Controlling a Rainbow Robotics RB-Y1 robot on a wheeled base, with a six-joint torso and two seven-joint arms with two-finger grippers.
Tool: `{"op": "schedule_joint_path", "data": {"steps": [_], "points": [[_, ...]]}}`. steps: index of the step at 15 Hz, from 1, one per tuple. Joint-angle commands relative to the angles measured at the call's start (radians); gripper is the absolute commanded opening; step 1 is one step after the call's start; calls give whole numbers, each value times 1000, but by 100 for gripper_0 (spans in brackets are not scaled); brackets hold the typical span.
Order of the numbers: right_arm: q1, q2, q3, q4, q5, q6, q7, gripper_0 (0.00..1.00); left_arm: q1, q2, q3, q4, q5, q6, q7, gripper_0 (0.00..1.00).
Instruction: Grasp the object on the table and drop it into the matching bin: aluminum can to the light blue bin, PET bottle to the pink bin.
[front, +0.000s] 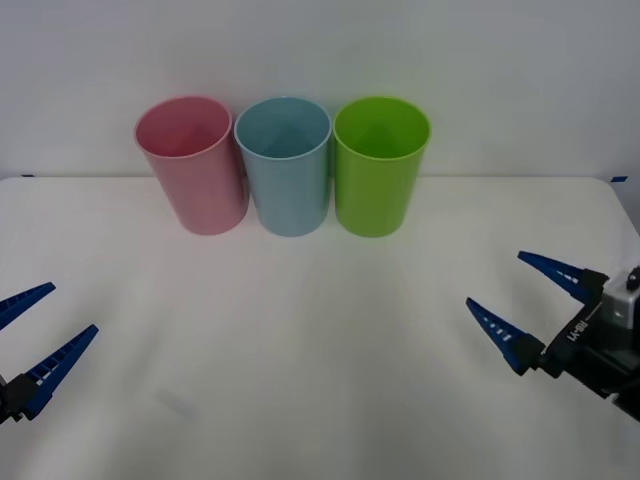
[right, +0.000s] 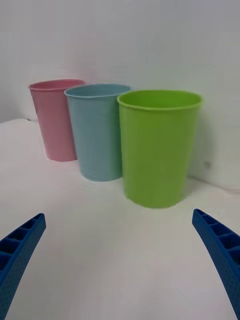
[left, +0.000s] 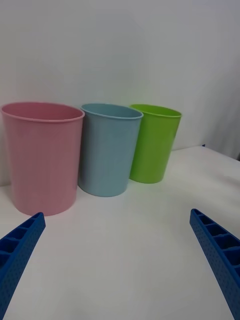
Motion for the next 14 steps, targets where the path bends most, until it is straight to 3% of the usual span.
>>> {"op": "schedule_joint_path", "data": {"steps": [1, 9, 14], "points": [[57, 22, -54, 0, -16, -23, 24, 100, 0, 0, 0, 0, 0, 0, 0, 100], [221, 28, -157, 3, -148, -93, 78, 100, 0, 0, 0, 0, 0, 0, 0, 100], [284, 29, -177, 3, -183, -119, 107, 100, 0, 0, 0, 0, 0, 0, 0, 100]]}}
